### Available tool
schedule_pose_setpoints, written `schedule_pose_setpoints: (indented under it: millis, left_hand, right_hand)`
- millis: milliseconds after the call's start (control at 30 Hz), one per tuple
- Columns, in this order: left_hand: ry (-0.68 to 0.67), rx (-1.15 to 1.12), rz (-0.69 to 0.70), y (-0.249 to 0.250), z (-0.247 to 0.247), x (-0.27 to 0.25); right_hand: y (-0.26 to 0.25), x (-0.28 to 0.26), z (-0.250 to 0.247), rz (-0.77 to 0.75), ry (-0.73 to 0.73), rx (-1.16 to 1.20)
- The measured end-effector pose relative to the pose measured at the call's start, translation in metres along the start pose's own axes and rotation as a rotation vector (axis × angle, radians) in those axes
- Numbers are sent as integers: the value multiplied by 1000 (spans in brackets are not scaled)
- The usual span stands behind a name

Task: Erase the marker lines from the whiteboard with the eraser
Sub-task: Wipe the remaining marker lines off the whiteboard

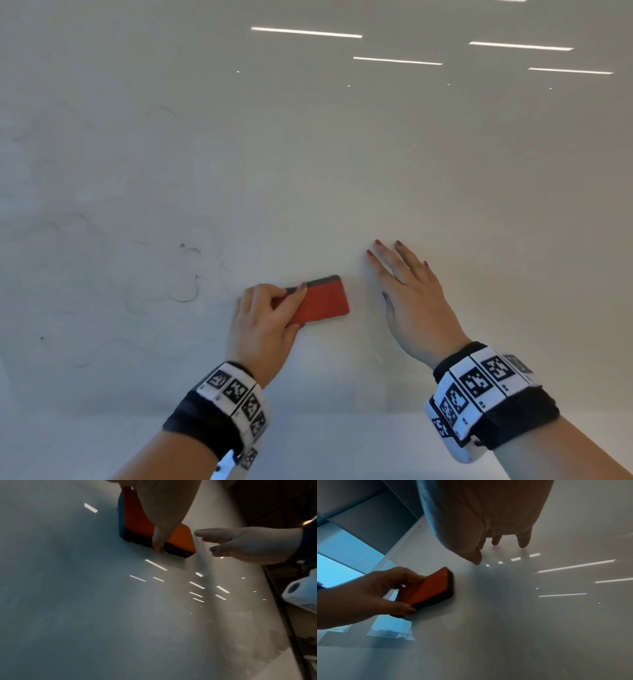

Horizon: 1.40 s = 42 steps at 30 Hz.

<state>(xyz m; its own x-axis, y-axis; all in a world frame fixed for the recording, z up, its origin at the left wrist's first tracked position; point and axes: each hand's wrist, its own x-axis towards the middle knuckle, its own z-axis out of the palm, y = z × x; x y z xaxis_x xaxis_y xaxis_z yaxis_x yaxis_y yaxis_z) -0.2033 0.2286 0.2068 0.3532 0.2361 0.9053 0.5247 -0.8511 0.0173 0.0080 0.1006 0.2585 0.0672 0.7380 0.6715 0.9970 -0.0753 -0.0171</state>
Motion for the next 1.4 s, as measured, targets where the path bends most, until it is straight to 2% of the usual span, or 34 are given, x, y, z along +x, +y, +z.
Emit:
schedule_pose_setpoints:
  millis: [100,200,300,400,500,567,667,767,900,967,1033,1200,1400]
  left_hand:
    - [-51,-54,100,40,33,6]
    - [-147,2,215,61,66,-35]
    - [-173,2,220,30,65,-85]
    - [-157,80,125,-21,36,-105]
    - [-79,100,-17,-49,3,-85]
    - [-38,110,-65,-53,-14,-60]
    - [24,116,-75,-52,-30,-21]
    - [24,84,-45,-47,-30,2]
    - [-65,75,139,-35,-11,-16]
    - [-106,90,175,-40,-10,-30]
    - [-113,97,162,-55,-18,-36]
    - [-93,117,28,-107,-58,-41]
    - [10,127,-35,-122,-79,-1]
  right_hand:
    - [-4,2,-6,24,-3,19]
    - [-6,1,-10,32,-29,-19]
    - [-5,0,-9,25,-50,-23]
    - [-6,0,-1,30,10,-14]
    - [-20,3,12,5,124,0]
    - [-34,9,22,-60,131,-3]
    - [-55,17,32,-113,136,14]
    - [-70,24,36,-119,141,42]
    - [-85,32,38,-109,164,40]
    - [-91,34,41,-104,172,30]
    - [-94,36,44,-95,184,23]
    - [-108,42,49,-90,191,-7]
    - [-121,49,52,-58,233,10]
